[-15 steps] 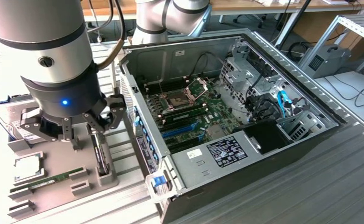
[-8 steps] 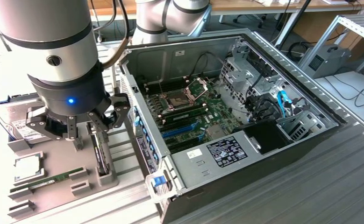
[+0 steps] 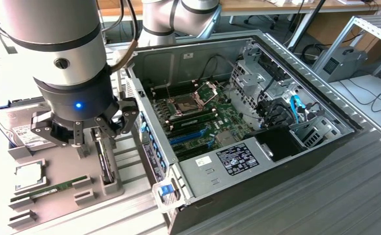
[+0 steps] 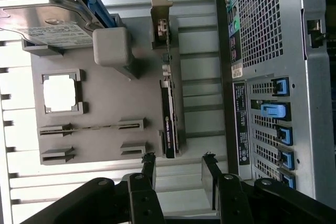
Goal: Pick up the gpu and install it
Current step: 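Pick up the gpu and move the gpu toward the slot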
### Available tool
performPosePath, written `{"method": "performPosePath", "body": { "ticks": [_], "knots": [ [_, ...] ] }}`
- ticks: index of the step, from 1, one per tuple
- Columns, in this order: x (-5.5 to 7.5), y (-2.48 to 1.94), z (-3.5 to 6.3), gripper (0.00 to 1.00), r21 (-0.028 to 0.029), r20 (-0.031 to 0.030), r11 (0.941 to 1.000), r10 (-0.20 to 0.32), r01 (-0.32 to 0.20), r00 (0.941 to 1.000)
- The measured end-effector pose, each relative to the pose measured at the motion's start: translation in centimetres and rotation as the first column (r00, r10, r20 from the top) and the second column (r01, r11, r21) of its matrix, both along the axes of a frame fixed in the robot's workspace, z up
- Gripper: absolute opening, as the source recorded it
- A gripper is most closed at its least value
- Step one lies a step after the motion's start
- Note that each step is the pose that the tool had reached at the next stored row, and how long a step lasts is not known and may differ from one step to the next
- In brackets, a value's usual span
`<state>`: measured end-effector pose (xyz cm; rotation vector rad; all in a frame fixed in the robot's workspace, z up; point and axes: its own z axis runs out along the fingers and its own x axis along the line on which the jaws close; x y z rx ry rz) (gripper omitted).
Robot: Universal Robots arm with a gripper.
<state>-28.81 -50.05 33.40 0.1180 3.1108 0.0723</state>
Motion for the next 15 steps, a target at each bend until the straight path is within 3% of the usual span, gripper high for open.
{"method": "performPosePath", "body": {
  "ticks": [15],
  "knots": [
    [0.51,0.0,-0.03,0.48,0.0,0.0,1.0,0.0,0.0,1.0]
  ]
}}
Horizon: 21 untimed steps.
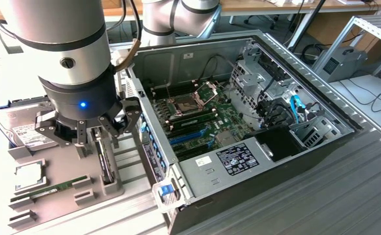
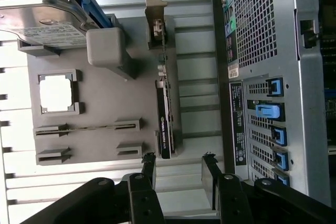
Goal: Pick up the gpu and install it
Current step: 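Pick up the gpu and move the gpu toward the slot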
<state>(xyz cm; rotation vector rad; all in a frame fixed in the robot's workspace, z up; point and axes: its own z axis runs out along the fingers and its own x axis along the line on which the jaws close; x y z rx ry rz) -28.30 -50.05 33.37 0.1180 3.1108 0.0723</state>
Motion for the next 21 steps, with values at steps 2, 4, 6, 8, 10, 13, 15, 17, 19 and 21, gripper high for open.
{"method": "performPosePath", "body": {
  "ticks": [2,4,6,8,10,13,15,17,19,21],
  "knots": [
    [0.06,0.0,0.0,0.48,0.0,0.0,1.0,0.0,0.0,1.0],
    [0.12,0.0,-0.01,0.48,0.0,0.0,1.0,0.0,0.0,1.0],
    [0.18,0.0,0.0,0.48,-0.0001,-0.0001,1.0,0.0,0.0,1.0],
    [0.24,0.0,-0.01,0.48,0.0,0.0,1.0,0.0,0.0,1.0],
    [0.3,0.0,-0.02,0.48,0.0,0.0,1.0,0.0,0.0,1.0],
    [0.42,0.0,-0.02,0.48,-0.0001,-0.0001,1.0,0.0,0.0,1.0],
    [0.5,0.0,-0.03,0.48,0.0,0.0,1.0,0.0,0.0,1.0],
    [0.56,0.0,-0.03,0.48,0.0,0.0,1.0,0.0,0.0,1.0],
    [0.63,0.0,-0.03,0.48,0.0,0.0,1.0,0.0,0.0,1.0],
    [0.7,0.0,-0.04,0.48,0.0,0.0,1.0,0.0,0.0,1.0]
  ]
}}
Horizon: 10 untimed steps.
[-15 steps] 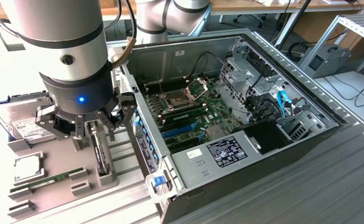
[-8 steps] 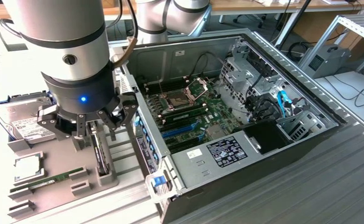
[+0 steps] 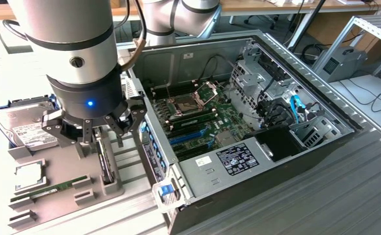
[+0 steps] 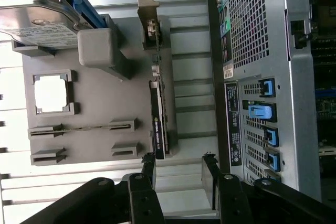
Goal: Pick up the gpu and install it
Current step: 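Pick up the gpu and move the gpu toward the slot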
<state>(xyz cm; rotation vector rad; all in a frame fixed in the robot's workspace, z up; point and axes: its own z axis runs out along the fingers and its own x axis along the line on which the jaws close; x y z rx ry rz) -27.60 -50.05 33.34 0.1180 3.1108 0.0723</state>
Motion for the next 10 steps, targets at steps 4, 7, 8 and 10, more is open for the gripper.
{"method": "performPosePath", "body": {
  "ticks": [4,7,8,10],
  "knots": [
    [0.13,0.0,-0.01,0.48,0.0,0.0,1.0,0.0,0.0,1.0],
    [0.26,0.0,-0.02,0.48,0.0,0.0,1.0,0.0,0.0,1.0],
    [0.29,0.0,-0.02,0.48,0.0,0.0,1.0,0.0,0.0,1.0],
    [0.36,0.0,-0.02,0.48,0.0,0.0,1.0,0.0,0.0,1.0]
  ]
}}
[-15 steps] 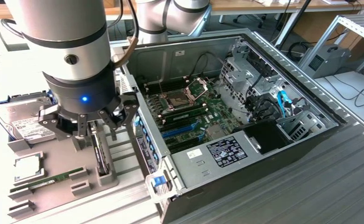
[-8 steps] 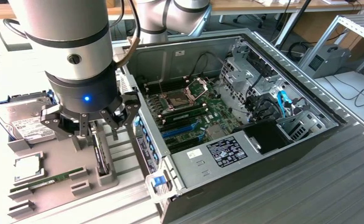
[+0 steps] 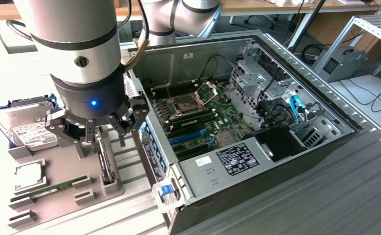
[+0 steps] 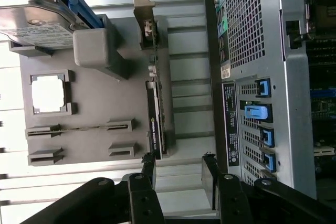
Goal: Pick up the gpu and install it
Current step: 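Pick up the gpu and move the gpu toward the slot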
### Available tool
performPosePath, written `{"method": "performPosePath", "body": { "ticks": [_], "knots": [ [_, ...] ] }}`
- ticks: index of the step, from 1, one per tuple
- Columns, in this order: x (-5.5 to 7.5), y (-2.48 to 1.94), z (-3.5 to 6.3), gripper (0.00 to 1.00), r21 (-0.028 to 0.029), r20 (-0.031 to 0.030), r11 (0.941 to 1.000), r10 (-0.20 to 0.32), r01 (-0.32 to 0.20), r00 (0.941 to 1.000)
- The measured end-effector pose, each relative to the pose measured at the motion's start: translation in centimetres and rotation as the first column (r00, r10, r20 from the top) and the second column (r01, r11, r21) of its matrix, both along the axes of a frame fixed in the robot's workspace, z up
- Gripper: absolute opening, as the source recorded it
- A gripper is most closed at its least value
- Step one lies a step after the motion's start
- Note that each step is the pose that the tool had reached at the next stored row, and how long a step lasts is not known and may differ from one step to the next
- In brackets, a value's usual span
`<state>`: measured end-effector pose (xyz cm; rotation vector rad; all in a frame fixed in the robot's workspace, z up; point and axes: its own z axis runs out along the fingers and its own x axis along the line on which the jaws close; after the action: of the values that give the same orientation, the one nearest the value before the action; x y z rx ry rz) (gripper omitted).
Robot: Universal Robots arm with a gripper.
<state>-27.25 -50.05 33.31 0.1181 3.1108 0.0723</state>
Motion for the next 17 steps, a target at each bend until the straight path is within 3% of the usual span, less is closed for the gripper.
{"method": "performPosePath", "body": {
  "ticks": [17],
  "knots": [
    [0.44,0.0,-0.02,0.48,0.0,0.0,1.0,0.0,0.0,1.0]
  ]
}}
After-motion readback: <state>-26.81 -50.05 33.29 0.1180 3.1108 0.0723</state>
